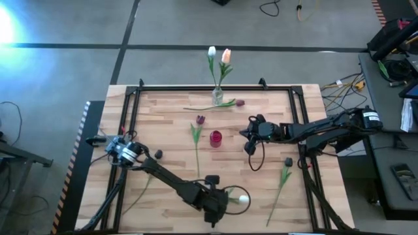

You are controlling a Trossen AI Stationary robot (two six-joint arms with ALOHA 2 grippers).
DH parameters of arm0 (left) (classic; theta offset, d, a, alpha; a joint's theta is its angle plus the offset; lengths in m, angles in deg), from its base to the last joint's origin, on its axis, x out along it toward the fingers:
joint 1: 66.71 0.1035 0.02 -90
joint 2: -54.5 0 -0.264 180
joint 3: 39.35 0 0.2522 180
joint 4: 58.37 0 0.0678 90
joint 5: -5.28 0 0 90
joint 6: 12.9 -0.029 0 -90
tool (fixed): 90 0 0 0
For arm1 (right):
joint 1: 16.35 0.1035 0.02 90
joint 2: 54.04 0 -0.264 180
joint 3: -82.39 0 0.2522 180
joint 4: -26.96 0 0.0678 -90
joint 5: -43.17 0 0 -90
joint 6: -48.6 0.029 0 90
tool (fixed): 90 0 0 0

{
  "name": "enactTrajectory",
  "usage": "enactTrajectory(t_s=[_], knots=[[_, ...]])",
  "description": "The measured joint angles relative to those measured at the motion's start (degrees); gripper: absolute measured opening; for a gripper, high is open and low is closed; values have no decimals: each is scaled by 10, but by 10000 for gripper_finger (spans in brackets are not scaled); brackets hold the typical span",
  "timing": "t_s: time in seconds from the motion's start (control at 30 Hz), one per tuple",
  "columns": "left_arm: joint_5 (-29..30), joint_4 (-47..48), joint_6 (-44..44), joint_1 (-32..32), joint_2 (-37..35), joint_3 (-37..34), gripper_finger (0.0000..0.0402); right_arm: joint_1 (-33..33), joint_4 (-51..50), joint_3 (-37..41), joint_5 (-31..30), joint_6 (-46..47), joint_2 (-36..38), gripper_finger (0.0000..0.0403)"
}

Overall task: Sort flowers into vase by color
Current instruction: Put the white flower into the transparent vase

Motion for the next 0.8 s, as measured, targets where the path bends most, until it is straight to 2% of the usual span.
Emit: enactTrajectory(t_s=[0.17,0.5,0.63,0.8], knots=[[19,-75,12,-1,-81,-99,1,8,-1,0,0,-5,1,9],[128,-360,-1,0,-314,-407,0,14,1,0,0,-3,16,9],[210,-520,-50,2,-394,-523,0,19,13,0,0,-3,22,9],[227,-812,-160,36,-455,-650,0,22,38,0,0,-4,24,9]])
